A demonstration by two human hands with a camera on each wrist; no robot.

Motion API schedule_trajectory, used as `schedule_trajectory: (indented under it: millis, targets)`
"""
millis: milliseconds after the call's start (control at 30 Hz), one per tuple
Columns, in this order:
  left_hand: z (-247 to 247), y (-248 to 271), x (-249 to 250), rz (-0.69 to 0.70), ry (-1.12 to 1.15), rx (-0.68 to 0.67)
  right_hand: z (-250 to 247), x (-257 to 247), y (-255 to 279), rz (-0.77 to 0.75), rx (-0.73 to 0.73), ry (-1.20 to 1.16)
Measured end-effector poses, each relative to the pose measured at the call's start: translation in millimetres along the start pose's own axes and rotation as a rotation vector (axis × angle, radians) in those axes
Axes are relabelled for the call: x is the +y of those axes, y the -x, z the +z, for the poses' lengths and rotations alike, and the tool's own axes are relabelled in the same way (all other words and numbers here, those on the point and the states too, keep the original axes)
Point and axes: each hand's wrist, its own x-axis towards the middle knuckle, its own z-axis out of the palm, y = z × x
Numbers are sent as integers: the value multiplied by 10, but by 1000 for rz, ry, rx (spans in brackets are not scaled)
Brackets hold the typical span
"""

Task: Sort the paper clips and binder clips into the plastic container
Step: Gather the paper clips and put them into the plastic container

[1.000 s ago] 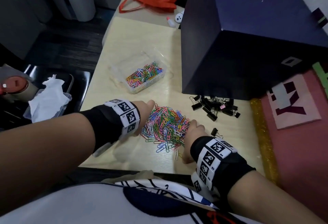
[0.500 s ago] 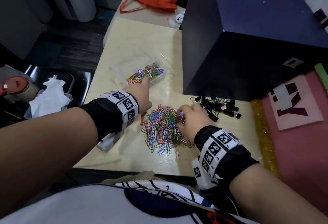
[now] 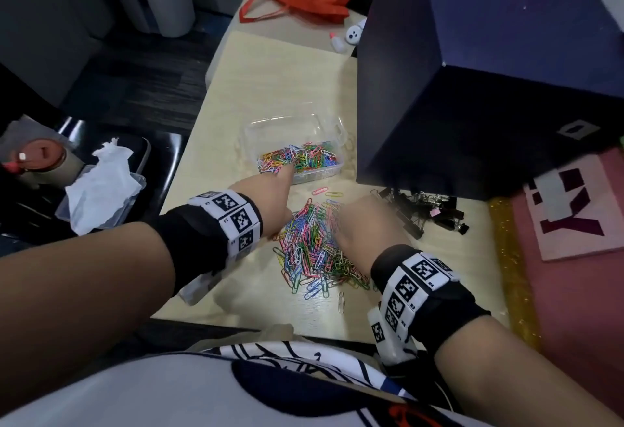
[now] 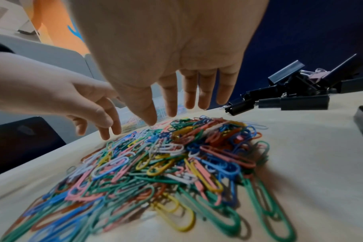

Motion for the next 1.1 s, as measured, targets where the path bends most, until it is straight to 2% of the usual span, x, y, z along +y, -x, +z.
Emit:
schedule_trajectory:
  millis: [100,200,300,400,500,600,767,1100]
  targets:
    - [105,27,-11,150,12,25,31,14,-37,11,-57,-31]
    - [189,16,15,294,-89,-50,72,-24,-24,-67,-130,7]
    - [197,-2,42,312,-224,-160,19,-52,-7,-93,-135,25]
    - [193,4,63,309,-343,-200,-106,-25,-19,41,-111,36]
    - [206,-14,90,287,-324,-202,-152,-2,6,216,-255,136]
    - [208,-46,112,261,-262,-199,-47,-5,54,252,-346,120]
    - [181,-70,116,243,-188,-184,100,-31,3,165,-208,-41]
    - [65,-116,36,258,-96,-120,20,-14,-101,78,-62,-113]
